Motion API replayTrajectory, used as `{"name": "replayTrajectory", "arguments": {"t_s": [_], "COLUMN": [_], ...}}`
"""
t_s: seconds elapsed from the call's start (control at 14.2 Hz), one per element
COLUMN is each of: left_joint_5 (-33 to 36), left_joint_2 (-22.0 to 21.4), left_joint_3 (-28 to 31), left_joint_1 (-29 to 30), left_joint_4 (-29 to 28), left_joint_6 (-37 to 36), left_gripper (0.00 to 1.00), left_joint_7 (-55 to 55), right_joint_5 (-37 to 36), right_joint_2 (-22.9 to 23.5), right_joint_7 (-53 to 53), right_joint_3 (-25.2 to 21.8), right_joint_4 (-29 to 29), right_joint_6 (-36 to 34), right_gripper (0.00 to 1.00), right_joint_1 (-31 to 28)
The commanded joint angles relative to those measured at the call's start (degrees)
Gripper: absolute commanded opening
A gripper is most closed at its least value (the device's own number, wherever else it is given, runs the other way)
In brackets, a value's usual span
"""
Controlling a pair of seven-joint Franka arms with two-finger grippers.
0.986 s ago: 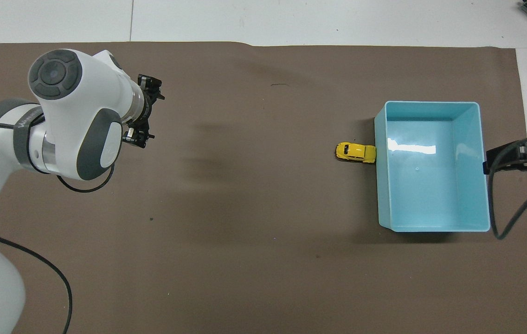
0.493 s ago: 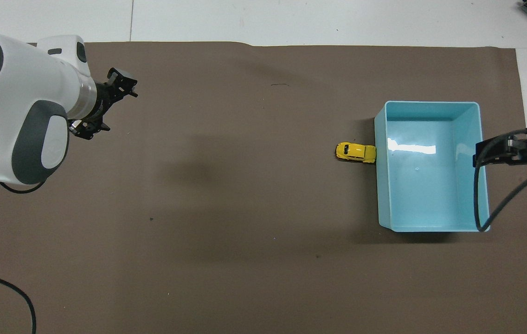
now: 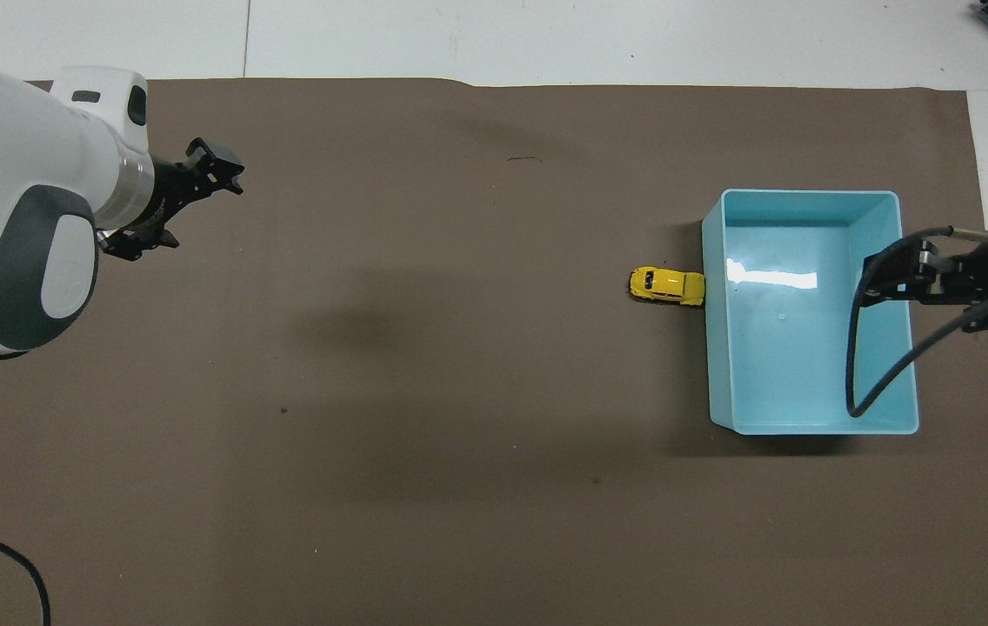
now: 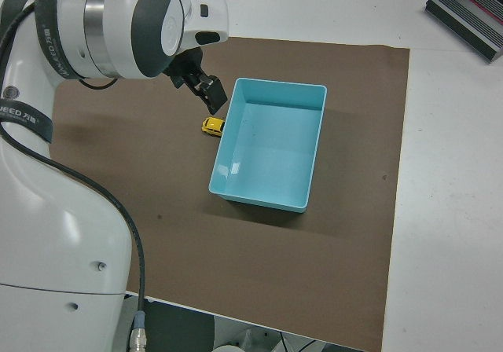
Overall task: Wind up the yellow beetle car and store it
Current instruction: 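Retract the left gripper while the right gripper reaches over the bin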
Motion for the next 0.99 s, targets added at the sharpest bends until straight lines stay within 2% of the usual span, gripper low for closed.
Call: {"name": "replayTrajectory", "arguments": {"t_s": [0.0, 0.21, 0.49, 0.92], "left_joint_5": [0.5, 0.5, 0.5, 0.7], "left_joint_2": [-3.1, -4.8, -6.5, -9.7], "left_joint_3": [-0.6, -0.6, -0.5, -0.5], "left_joint_1": [2.0, 3.1, 3.8, 3.9], "left_joint_4": [-1.7, -1.7, -1.6, -0.8], "left_joint_6": [-3.0, -6.1, -9.2, -13.8], "left_gripper": [1.0, 1.0, 1.0, 1.0], "left_joint_7": [8.2, 16.1, 23.5, 24.4], "right_joint_5": [1.7, 1.5, 0.3, -3.3], "right_joint_2": [-0.2, 1.2, 2.8, 5.0], "right_joint_7": [9.7, 21.4, 31.7, 41.2], "right_joint_3": [0.3, 0.2, 0.3, 0.2], "right_joint_4": [-1.4, -1.2, -1.4, -2.9], "right_joint_6": [2.4, 3.8, 6.9, 11.5], "right_gripper": [1.0, 1.0, 1.0, 1.0], "right_joint_1": [-0.3, 1.6, 2.0, 5.3]}}
